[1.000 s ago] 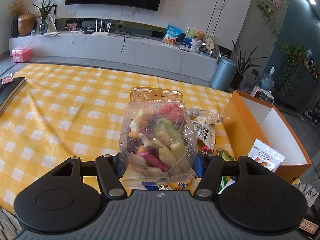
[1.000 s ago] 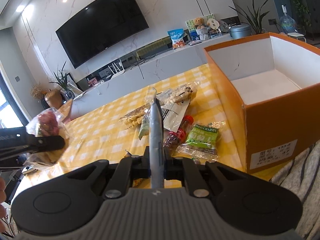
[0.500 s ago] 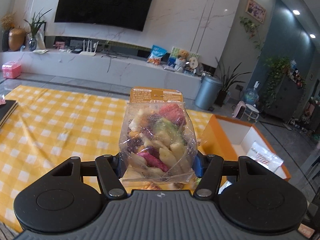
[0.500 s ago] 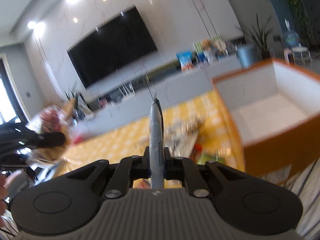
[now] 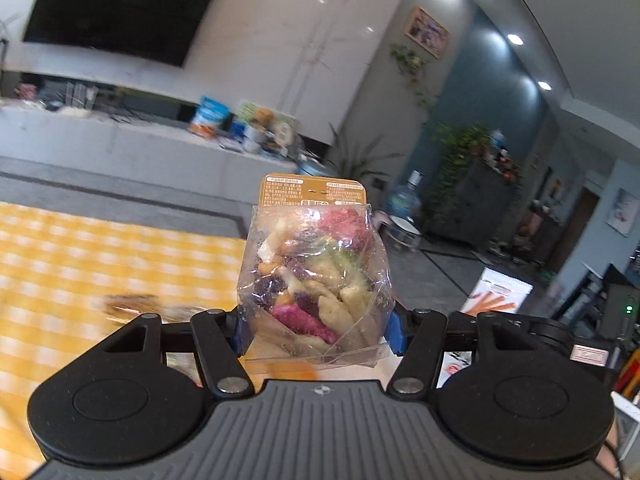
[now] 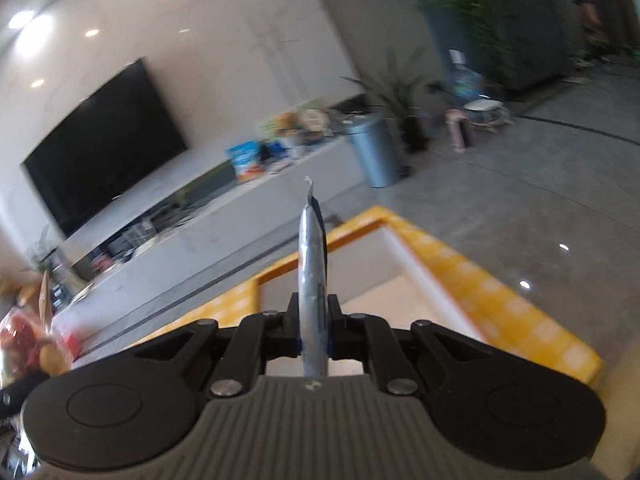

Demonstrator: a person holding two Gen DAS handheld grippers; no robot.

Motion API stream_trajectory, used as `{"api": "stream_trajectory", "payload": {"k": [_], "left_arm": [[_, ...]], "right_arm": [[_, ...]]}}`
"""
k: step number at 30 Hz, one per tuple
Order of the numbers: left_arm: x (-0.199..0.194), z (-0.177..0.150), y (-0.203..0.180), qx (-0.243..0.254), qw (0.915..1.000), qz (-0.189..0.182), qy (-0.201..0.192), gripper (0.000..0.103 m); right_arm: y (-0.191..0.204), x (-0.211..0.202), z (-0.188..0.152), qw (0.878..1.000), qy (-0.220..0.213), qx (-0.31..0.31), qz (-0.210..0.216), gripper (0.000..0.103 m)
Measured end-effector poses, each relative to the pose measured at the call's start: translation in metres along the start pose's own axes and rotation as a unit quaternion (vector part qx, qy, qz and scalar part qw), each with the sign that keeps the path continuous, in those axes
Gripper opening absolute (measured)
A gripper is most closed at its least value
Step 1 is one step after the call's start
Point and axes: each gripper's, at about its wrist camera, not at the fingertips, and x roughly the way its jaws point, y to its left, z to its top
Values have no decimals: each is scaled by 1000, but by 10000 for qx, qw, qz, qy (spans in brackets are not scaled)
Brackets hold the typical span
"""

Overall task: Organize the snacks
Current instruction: 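Carry the clear dried-fruit bag over the orange box and release it with the left tool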

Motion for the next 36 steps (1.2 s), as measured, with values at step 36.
{"api": "stream_trajectory", "payload": {"k": [36], "left_arm": [[106,-50,-42,955,9870,-289,1259,92]], "right_arm": [[-76,29,-38,9959,-148,421,787,8]]}}
